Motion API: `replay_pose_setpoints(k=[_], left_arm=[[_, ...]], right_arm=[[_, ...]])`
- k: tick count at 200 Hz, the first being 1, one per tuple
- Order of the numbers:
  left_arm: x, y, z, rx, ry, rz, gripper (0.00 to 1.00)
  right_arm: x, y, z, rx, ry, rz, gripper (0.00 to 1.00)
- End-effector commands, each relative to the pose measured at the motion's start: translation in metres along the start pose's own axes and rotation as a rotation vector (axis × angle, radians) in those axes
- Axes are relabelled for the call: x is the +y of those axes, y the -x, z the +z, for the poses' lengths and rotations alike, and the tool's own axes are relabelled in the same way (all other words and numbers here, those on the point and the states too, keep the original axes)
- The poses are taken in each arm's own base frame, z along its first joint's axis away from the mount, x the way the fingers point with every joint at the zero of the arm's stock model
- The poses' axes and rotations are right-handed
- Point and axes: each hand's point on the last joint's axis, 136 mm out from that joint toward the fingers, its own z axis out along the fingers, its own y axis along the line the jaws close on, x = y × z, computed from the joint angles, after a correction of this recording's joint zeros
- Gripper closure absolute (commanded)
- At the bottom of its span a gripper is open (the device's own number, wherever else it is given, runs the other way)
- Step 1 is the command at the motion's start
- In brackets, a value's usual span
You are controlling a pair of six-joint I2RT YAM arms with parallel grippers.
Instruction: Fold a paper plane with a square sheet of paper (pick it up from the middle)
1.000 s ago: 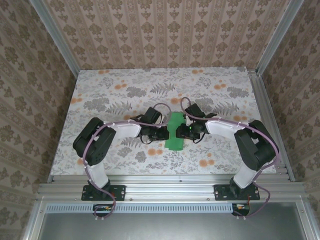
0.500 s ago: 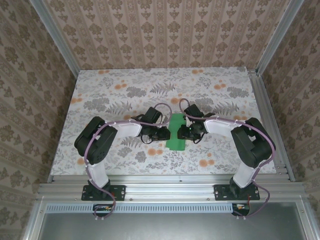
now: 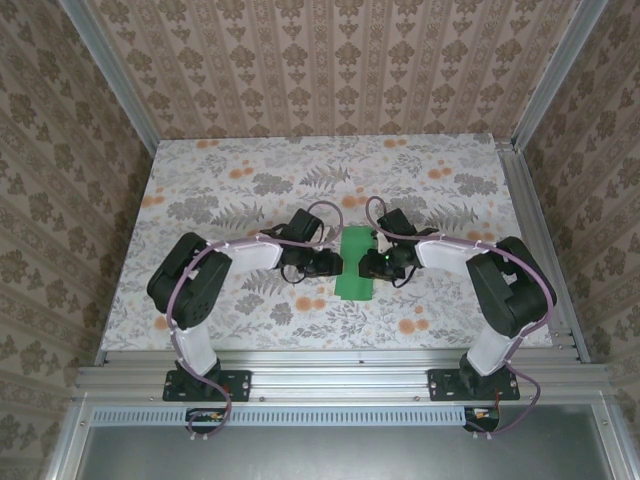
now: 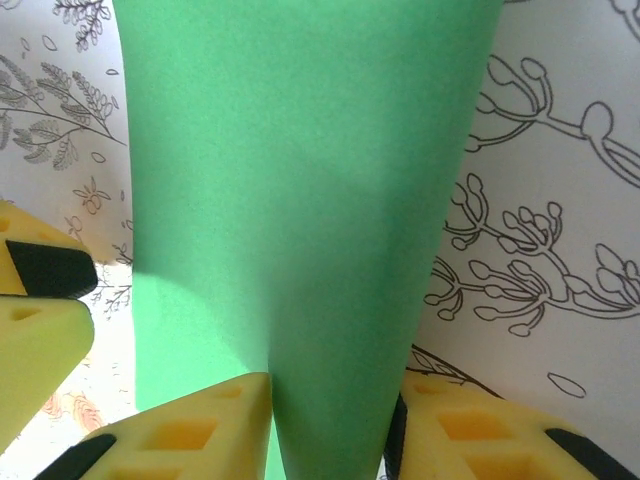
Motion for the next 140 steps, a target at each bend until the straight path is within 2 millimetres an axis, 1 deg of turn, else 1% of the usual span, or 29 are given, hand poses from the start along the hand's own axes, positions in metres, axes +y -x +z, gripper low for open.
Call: replay_pose_setpoints(k=[1, 27, 51, 96, 122, 140], left_arm=[[-0.013, 0.01, -0.018, -0.028, -0.031, 0.039, 0.67], [-0.008, 0.013, -0.026, -0.043, -0.025, 0.031, 0.67], [-0.008, 0.014, -0.033, -0.051, -0.025, 0.033, 0.66], [-0.01, 0.013, -0.04, -0.057, -0.028, 0.036, 0.66], [-0.008, 0.011, -0.041, -0.055, -0.025, 0.033, 0.67], [-0.008, 0.01, -0.04, -0.055, -0.026, 0.03, 0.68]], right_arm=[[0.009, -0.007, -0.005, 0.013, 0.07, -0.017, 0.65], [0.02, -0.007, -0.007, 0.005, 0.137, -0.015, 0.68], [0.019, -0.011, -0.006, 0.017, 0.146, -0.017, 0.71], [0.03, -0.014, -0.006, 0.028, 0.215, -0.029, 0.71], [0.027, -0.019, -0.005, 0.044, 0.21, -0.033, 0.74], [0.025, -0.021, -0.003, 0.054, 0.202, -0.034, 0.74]])
